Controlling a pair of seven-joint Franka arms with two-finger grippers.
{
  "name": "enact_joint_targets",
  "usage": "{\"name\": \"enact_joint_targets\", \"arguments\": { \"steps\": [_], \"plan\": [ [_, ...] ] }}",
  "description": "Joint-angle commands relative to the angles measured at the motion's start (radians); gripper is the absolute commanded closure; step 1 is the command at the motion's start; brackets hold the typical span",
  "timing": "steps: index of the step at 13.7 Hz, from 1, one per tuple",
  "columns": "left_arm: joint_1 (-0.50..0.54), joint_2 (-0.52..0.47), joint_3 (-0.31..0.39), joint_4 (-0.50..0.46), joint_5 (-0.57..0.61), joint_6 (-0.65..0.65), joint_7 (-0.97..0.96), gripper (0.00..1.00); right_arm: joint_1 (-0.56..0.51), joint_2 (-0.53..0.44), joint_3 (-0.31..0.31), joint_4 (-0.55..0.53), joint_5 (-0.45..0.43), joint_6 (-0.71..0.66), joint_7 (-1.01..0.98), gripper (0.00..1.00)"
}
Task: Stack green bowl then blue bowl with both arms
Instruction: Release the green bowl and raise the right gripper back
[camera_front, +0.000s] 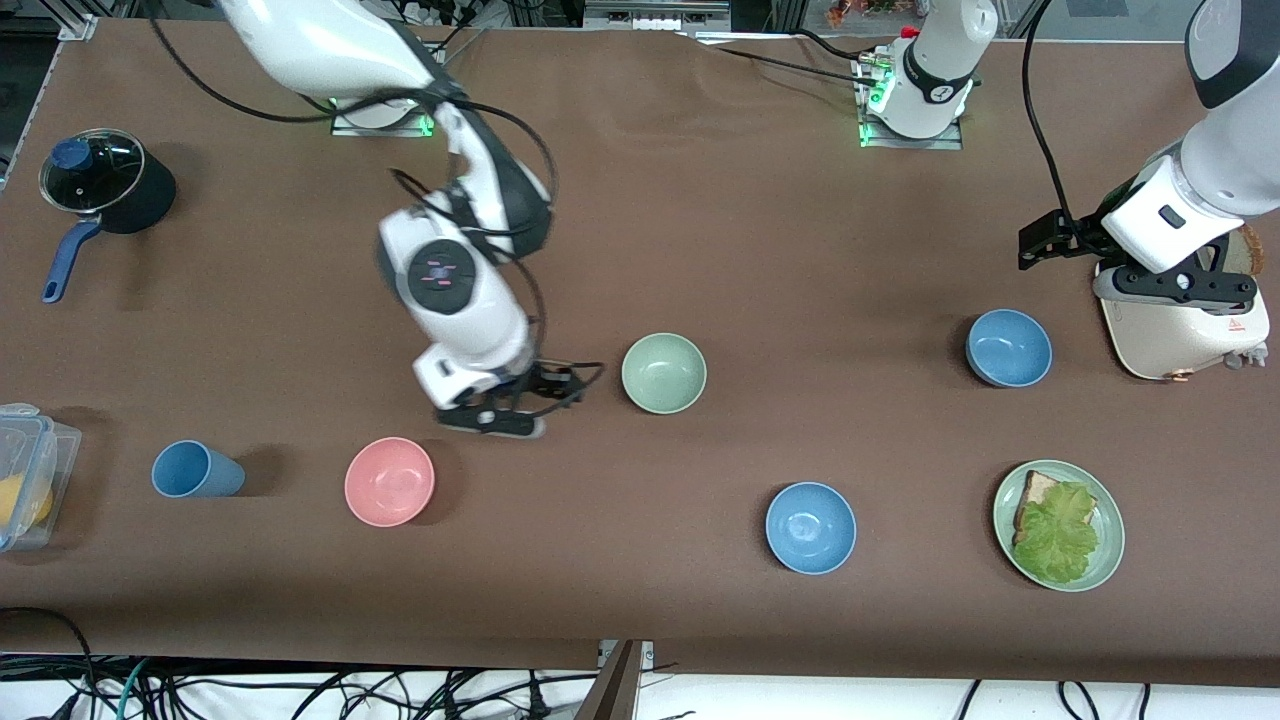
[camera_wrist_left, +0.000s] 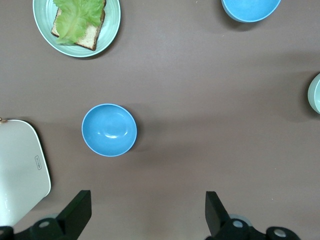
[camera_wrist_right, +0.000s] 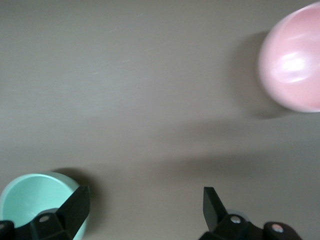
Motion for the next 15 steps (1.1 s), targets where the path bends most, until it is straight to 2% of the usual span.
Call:
{"name": "enact_joint_targets", "arguments": {
  "steps": [1, 4, 7, 11, 15],
  "plan": [
    [-0.001, 0.013, 0.001, 0.03, -0.015, -0.024, -0.019, 0.0, -0.1, -0.151, 0.013, -0.077, 0.052, -0.114, -0.153, 0.0],
    [0.0, 0.016, 0.001, 0.03, -0.015, -0.024, -0.017, 0.0, -0.177, -0.332, 0.001, -0.206, 0.08, -0.195, -0.258, 0.0],
    [-0.001, 0.016, 0.001, 0.03, -0.015, -0.024, -0.019, 0.0, -0.184, -0.484, -0.036, -0.312, 0.08, -0.263, -0.278, 0.0],
    [-0.001, 0.015, 0.001, 0.03, -0.015, -0.024, -0.019, 0.0, -0.276, -0.54, -0.044, -0.304, 0.125, -0.369, -0.405, 0.0],
    [0.006, 0.016, 0.001, 0.031, -0.015, -0.025, -0.017, 0.0, -0.277, -0.545, -0.075, -0.283, 0.117, -0.384, -0.46, 0.0]
  ]
}}
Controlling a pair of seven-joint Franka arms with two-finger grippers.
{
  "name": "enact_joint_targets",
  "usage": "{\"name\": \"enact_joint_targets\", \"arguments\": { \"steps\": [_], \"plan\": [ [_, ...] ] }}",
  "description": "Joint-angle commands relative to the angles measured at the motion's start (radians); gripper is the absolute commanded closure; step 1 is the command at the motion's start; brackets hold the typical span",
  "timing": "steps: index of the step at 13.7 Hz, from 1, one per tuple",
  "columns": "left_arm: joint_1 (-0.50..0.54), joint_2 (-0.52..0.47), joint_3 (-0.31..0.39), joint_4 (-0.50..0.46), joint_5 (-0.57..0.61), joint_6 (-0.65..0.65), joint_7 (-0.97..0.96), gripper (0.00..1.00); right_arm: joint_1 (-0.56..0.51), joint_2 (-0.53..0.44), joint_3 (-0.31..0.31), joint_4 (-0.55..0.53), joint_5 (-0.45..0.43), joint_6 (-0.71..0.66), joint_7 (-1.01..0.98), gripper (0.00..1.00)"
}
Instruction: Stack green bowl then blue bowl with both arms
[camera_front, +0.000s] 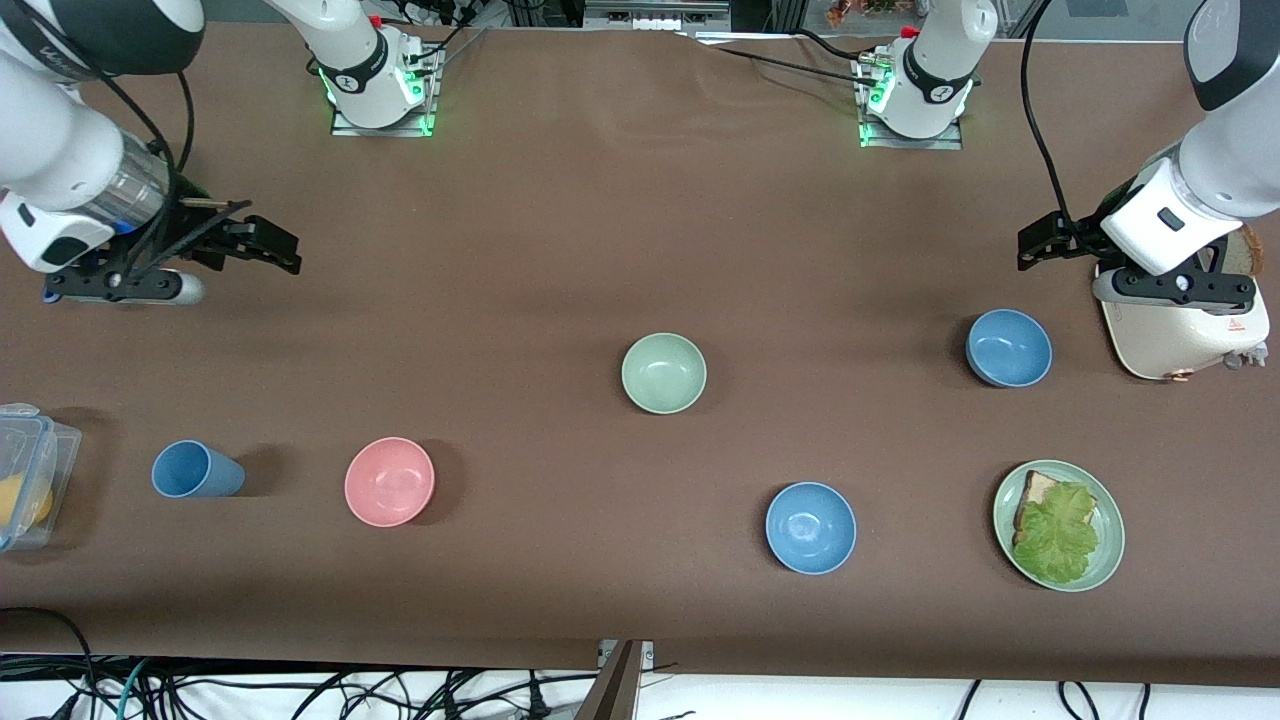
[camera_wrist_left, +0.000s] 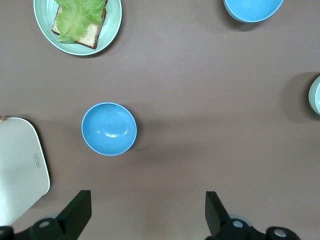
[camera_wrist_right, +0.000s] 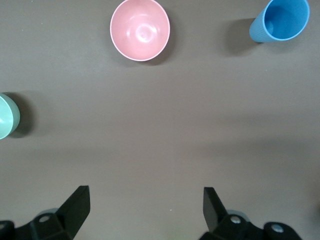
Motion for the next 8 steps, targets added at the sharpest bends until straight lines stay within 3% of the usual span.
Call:
{"name": "enact_joint_targets", "arguments": {
  "steps": [1, 8],
  "plan": [
    [0.006, 0.013, 0.001, 0.029, -0.015, -0.023, -0.006, 0.0, -0.005, -0.018, 0.004, -0.004, 0.007, -0.011, -0.045, 0.0],
    [0.006, 0.013, 0.001, 0.03, -0.015, -0.023, -0.005, 0.0, -0.007, -0.016, 0.004, 0.007, -0.077, -0.013, -0.091, 0.0]
  ]
}}
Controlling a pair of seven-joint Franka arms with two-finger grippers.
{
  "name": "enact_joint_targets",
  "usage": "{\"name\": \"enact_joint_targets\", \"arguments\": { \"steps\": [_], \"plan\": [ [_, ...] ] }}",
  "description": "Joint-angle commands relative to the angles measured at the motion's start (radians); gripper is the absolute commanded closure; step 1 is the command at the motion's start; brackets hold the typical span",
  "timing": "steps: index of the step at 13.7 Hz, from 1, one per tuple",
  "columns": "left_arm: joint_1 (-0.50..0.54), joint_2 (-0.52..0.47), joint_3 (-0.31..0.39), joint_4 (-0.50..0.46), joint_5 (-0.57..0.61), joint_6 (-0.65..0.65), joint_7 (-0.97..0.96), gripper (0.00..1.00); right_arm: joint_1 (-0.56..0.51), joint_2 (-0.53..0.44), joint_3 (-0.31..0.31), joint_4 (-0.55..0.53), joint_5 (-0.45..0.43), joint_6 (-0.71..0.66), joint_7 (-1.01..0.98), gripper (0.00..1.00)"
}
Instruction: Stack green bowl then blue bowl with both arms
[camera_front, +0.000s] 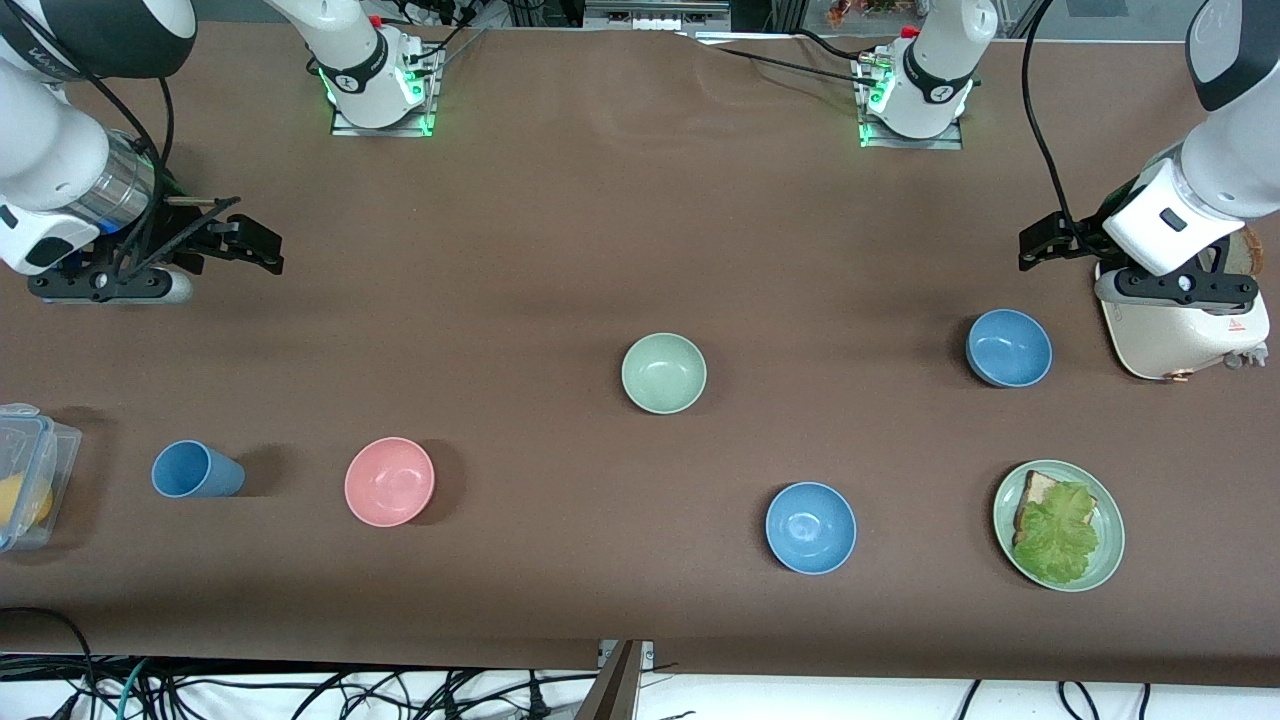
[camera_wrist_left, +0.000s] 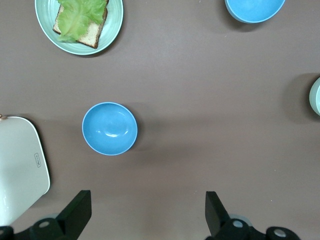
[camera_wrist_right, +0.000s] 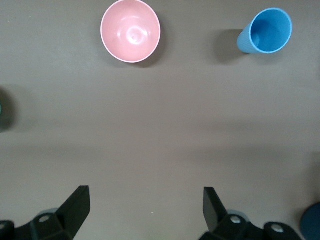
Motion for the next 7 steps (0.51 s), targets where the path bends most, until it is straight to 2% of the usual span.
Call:
{"name": "enact_joint_targets", "arguments": {
  "steps": [1, 7],
  "plan": [
    [0.004, 0.013, 0.0, 0.03, -0.015, -0.023, -0.002, 0.0, -0.003, -0.015, -0.004, 0.006, -0.017, -0.013, -0.032, 0.0],
    [0.001, 0.013, 0.0, 0.03, -0.014, -0.023, 0.0, 0.0, -0.002, -0.012, -0.004, 0.025, -0.026, -0.013, -0.04, 0.0]
  ]
}}
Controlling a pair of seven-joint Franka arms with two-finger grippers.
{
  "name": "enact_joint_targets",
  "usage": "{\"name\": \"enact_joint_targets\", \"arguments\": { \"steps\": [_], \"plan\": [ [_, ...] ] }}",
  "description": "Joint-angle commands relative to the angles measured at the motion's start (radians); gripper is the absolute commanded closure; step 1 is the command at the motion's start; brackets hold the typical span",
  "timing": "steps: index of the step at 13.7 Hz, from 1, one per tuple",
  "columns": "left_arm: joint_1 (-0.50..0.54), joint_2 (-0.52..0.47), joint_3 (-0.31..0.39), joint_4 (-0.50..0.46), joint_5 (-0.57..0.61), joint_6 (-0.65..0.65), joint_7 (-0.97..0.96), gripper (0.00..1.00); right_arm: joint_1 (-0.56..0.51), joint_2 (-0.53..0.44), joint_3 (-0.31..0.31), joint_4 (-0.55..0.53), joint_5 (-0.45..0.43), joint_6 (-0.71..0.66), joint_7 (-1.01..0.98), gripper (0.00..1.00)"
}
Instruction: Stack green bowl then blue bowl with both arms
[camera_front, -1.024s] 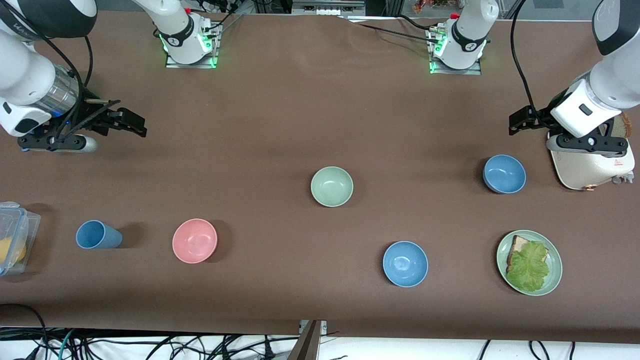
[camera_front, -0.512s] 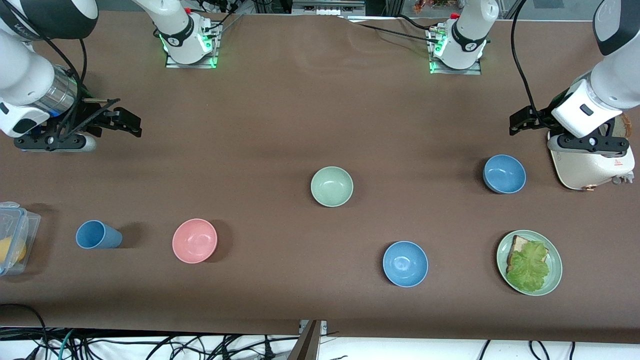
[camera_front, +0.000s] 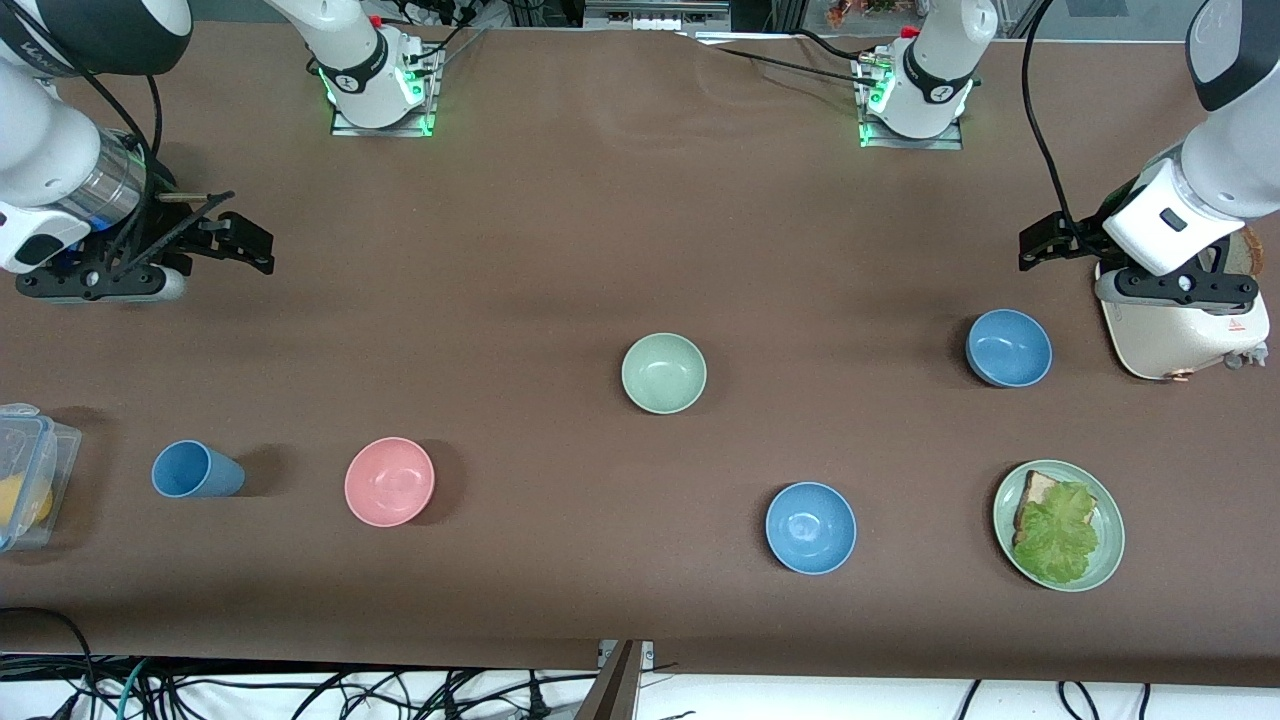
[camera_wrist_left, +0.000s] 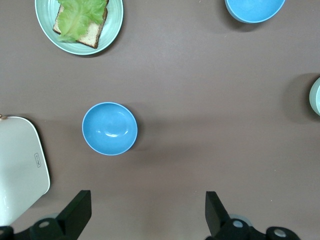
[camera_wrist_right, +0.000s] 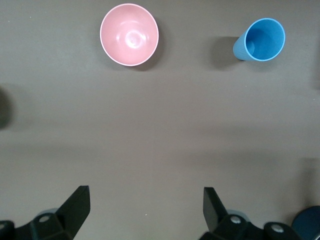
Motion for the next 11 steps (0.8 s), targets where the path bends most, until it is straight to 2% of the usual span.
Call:
{"name": "enact_joint_targets", "arguments": {
  "steps": [1, 11],
  "plan": [
    [0.001, 0.013, 0.0, 0.032, -0.014, -0.023, 0.0, 0.0, -0.002, -0.011, -0.002, 0.013, -0.027, -0.012, -0.022, 0.0],
    [0.003, 0.015, 0.0, 0.032, -0.015, -0.023, -0.002, 0.0, 0.001, 0.006, 0.001, 0.071, -0.025, -0.022, -0.006, 0.0]
  ]
}}
